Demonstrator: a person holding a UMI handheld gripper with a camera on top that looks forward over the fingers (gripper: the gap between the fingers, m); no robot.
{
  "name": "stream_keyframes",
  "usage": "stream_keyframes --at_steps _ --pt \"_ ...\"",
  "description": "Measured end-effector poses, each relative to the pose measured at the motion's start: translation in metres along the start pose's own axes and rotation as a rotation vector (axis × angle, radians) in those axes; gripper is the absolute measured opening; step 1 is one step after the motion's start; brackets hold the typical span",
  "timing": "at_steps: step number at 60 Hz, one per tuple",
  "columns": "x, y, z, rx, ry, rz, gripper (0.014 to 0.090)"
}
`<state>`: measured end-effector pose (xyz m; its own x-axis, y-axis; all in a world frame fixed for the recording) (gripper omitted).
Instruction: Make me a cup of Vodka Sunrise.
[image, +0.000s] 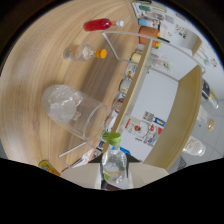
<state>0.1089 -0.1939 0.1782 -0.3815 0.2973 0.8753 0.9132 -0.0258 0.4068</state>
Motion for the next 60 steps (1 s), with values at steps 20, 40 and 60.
stream_keyframes --at_steps 20,40,60 --pt "0.071 0.017 -0.024 0.214 0.061 1.062 0.0358" --pt "0.006 0.023 0.001 0.288 -0.093 1.871 0.0356" --pt "-0.105 -0.007 0.038 0.11 -0.285 2.029 0.0356"
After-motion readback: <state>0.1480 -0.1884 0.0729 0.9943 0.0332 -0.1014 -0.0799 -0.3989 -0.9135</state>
